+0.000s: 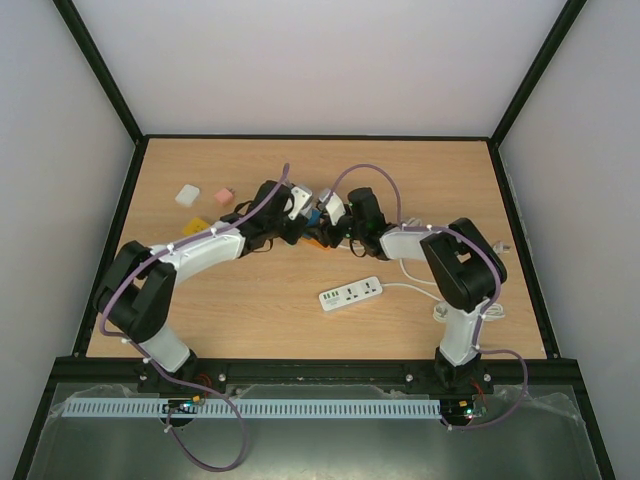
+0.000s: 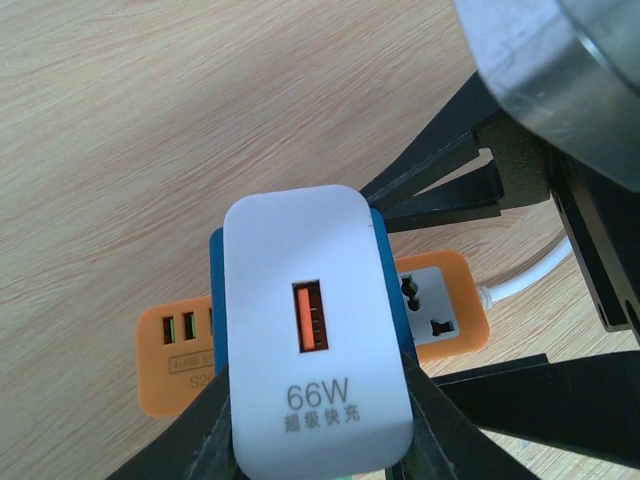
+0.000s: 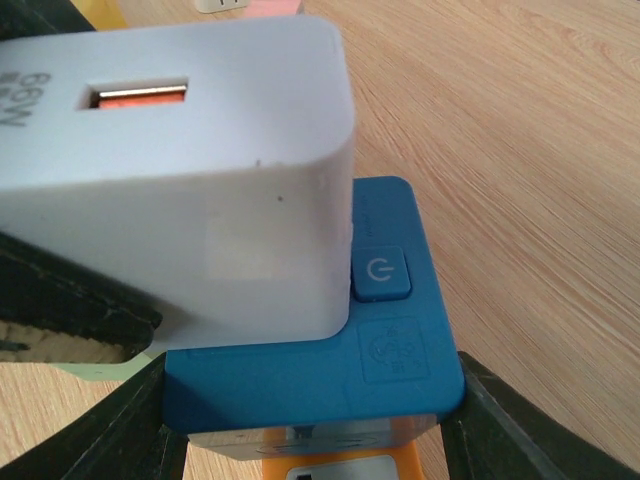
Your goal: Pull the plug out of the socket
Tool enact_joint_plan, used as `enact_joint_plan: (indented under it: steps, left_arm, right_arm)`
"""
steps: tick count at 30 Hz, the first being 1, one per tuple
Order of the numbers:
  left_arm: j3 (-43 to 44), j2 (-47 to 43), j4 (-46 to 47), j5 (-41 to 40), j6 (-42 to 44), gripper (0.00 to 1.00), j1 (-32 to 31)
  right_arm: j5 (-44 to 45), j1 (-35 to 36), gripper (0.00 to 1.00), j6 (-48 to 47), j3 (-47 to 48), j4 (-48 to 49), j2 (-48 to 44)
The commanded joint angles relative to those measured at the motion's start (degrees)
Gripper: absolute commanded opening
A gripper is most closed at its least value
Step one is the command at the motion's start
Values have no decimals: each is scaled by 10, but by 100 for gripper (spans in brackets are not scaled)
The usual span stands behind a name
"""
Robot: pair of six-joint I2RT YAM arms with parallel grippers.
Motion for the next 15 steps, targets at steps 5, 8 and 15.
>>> enact_joint_plan:
  steps: [5,8,15]
  left_arm:
    - [-1,-51,75,-2,-10,3,-15]
    - [3,-57,80,7,-24,3,-13]
    - [-12,-73,110,19,-35,3,-4]
  right_arm:
    - [33,7,20,0,6,-14,31]
    - [37,7,18,-4,7,-18,35]
    - [45,7,16,-2,11,-22,45]
